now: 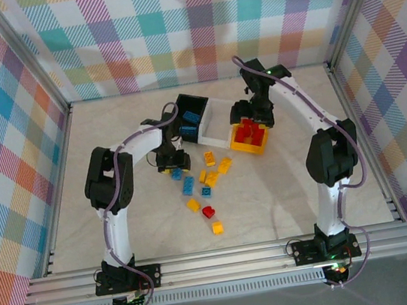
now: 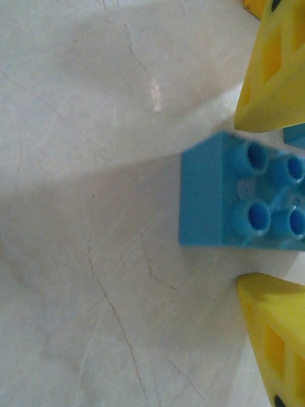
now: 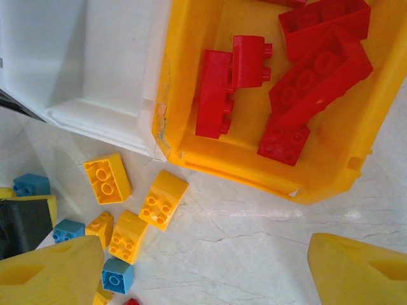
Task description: Sort the legos into containers by color
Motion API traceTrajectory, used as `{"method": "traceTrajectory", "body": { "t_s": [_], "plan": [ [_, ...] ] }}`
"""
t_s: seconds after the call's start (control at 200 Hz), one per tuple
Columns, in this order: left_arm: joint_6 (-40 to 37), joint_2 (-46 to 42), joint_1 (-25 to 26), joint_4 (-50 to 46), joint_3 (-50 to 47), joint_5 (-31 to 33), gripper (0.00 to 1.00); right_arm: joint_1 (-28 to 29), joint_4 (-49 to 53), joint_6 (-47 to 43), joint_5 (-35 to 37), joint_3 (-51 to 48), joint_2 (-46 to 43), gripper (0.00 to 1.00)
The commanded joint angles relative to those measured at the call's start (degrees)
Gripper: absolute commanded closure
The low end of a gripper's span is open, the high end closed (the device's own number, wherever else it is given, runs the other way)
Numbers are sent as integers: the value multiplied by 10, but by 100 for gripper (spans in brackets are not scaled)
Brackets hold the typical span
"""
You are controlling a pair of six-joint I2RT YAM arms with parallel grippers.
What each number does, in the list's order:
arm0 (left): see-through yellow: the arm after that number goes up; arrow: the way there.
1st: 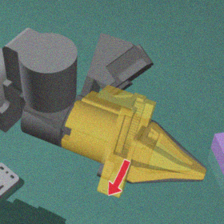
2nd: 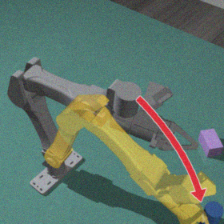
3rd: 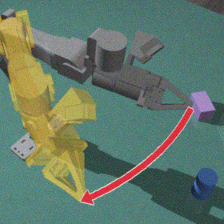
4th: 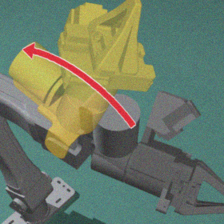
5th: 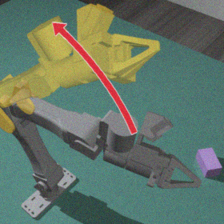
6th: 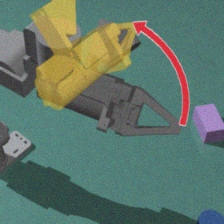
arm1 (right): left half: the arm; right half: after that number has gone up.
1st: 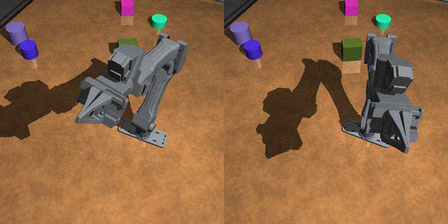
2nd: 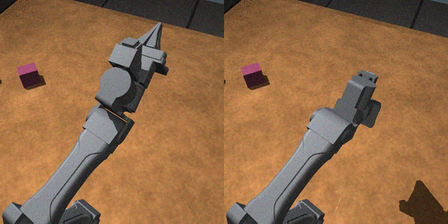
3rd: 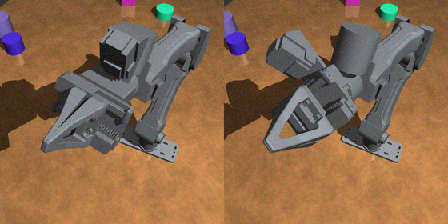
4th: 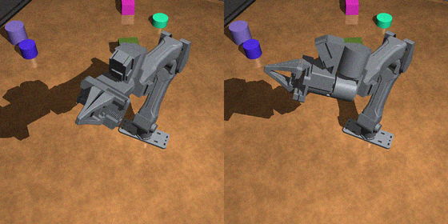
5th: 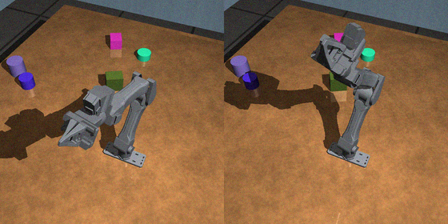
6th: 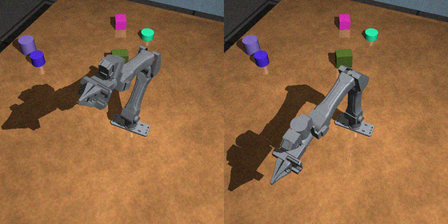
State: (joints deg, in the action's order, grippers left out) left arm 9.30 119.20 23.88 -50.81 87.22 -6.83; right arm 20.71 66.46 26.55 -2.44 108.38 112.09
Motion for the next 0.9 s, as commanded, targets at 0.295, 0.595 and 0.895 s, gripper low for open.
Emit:
{"method": "traceTrajectory", "body": {
  "t_s": [0.295, 0.595, 0.895],
  "plan": [
    [-7, 20, 3, -14, 4, 14, 73, 4, 9, 7, -6, 9, -11, 16],
    [1, 9, -24, -61, 110, 15, 78, 6, -44, -6, -47, -54, -86, 15],
    [51, 132, -49, -87, 412, -4, 77, 9, -169, 23, -153, -228, -201, 10]
  ]
}}
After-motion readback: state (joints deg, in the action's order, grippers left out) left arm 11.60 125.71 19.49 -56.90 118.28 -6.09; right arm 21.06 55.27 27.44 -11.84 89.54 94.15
